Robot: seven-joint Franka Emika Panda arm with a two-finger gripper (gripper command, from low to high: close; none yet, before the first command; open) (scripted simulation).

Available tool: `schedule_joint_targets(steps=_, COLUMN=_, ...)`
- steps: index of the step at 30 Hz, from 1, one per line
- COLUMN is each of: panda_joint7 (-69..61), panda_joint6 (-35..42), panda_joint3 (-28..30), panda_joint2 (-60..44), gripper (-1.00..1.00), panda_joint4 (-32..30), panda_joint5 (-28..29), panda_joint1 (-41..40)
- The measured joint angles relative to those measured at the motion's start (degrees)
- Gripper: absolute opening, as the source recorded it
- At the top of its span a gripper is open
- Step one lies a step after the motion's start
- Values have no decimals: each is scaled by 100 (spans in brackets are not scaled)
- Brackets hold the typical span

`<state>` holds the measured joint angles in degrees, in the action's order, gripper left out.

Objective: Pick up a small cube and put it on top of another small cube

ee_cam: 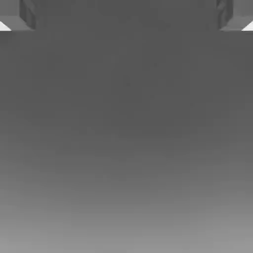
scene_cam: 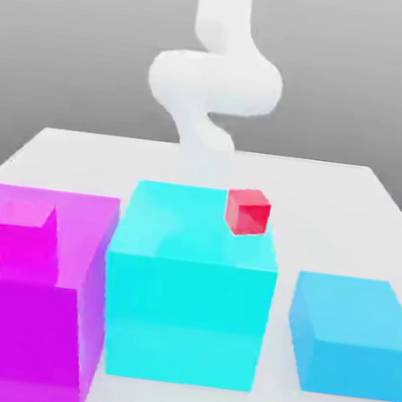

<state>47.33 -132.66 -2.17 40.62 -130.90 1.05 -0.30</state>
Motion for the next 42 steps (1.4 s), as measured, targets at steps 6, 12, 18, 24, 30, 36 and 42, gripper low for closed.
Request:
schedule_joint_targets(steps=6, panda_joint7=400, panda_joint6=-224, panda_joint3=-554, panda_joint2=-1272, gripper=0, panda_joint4=214, panda_joint5=300, panda_joint1=-75)
schedule_joint_targets(steps=12, panda_joint7=865, panda_joint6=-436, panda_joint3=-1035, panda_joint2=-2517, gripper=0, panda_joint4=424, panda_joint5=699, panda_joint1=-58)
schedule_joint_targets(steps=18, panda_joint7=1362, panda_joint6=-639, panda_joint3=-1365, panda_joint2=-3774, gripper=0, panda_joint4=636, panda_joint5=1145, panda_joint1=141)
schedule_joint_targets(steps=24, panda_joint7=1771, panda_joint6=-858, panda_joint3=-1460, panda_joint2=-5009, gripper=0, panda_joint4=844, panda_joint5=1463, panda_joint1=510)
schedule_joint_targets(steps=30, panda_joint7=2028, panda_joint6=-1119, panda_joint3=-1562, panda_joint2=-6192, gripper=0, panda_joint4=1038, panda_joint5=1554, panda_joint1=871)
schedule_joint_targets(steps=36, panda_joint7=2260, panda_joint6=-1639, panda_joint3=-1471, panda_joint2=-7375, gripper=0, panda_joint4=1276, panda_joint5=1701, panda_joint1=1237)
schedule_joint_targets(steps=42, panda_joint7=2350, panda_joint6=-1887, panda_joint3=-1326, panda_joint2=-7718, gripper=-100, panda_joint4=1364, panda_joint5=1827, panda_joint1=1358)
